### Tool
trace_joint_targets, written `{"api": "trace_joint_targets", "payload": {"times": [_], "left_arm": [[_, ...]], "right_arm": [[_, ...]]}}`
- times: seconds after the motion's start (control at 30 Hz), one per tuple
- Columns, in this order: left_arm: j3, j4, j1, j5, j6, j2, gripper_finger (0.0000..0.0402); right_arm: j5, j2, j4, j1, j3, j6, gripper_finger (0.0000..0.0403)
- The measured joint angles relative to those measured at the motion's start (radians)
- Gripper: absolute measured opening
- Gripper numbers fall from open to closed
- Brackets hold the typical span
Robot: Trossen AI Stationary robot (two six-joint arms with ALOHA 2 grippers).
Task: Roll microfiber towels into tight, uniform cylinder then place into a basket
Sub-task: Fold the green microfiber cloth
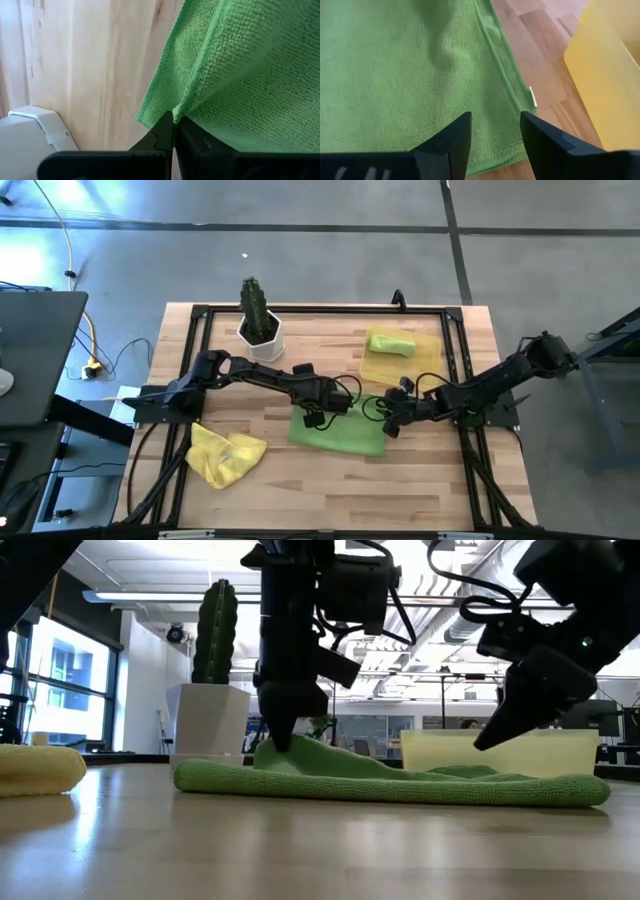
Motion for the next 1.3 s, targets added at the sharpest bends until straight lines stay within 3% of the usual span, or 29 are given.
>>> {"api": "trace_joint_targets", "payload": {"times": [0.2,0.63,0.87,1.0,1.23,1.3], "left_arm": [[0.0,0.006,0.0,-0.007,0.021,0.011,0.0006],[0.0,0.036,0.023,-0.113,0.025,0.038,0.0074],[0.0,0.051,0.031,-0.106,0.033,0.039,0.0077],[0.0,0.052,0.031,-0.106,0.033,0.039,0.0068],[0.0,0.053,0.03,-0.105,0.034,0.039,0.0048],[0.0,0.053,0.03,-0.103,0.033,0.039,0.0043]], "right_arm": [[-0.001,0.003,0.014,0.0,-0.009,-0.023,0.016],[0.018,0.136,0.094,-0.01,-0.009,-0.053,0.016],[0.044,0.145,0.093,-0.026,-0.009,-0.164,0.0157],[0.014,0.145,0.09,-0.026,-0.009,-0.204,0.0127],[-0.02,0.145,0.08,-0.026,-0.009,-0.21,0.0019],[-0.021,0.145,0.077,-0.026,-0.009,-0.21,0.0006]]}}
